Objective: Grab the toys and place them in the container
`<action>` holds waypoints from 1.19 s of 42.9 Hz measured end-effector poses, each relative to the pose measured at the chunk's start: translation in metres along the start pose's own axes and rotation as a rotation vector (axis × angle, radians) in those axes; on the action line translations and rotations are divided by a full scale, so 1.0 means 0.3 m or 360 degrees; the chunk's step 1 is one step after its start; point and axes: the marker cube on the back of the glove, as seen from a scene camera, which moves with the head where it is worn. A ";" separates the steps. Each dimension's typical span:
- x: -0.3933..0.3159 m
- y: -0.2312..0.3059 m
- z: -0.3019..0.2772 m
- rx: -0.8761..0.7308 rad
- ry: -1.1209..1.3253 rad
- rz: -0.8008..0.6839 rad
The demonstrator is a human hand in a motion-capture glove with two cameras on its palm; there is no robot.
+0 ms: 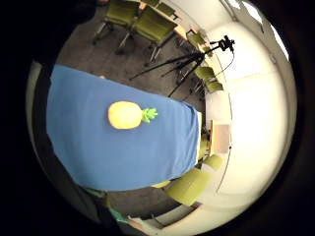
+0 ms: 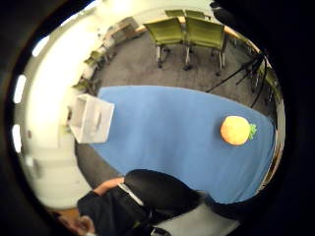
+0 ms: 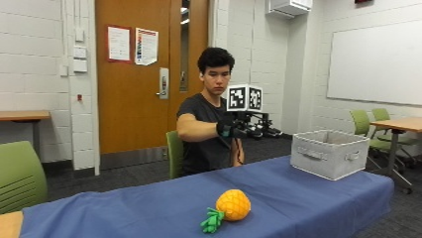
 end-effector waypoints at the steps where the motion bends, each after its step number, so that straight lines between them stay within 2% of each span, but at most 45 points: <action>1: 0.023 -0.001 0.028 -0.0007 -0.0006 0.0011; 10: 0.172 -0.008 0.296 -0.0136 -0.0085 0.0093; 26: 0.249 0.030 0.641 -0.0340 -0.0194 0.0220; 37: 0.262 0.070 0.707 -0.0346 -0.0251 0.0238; 51: 0.275 0.071 0.666 -0.0339 -0.0245 0.0343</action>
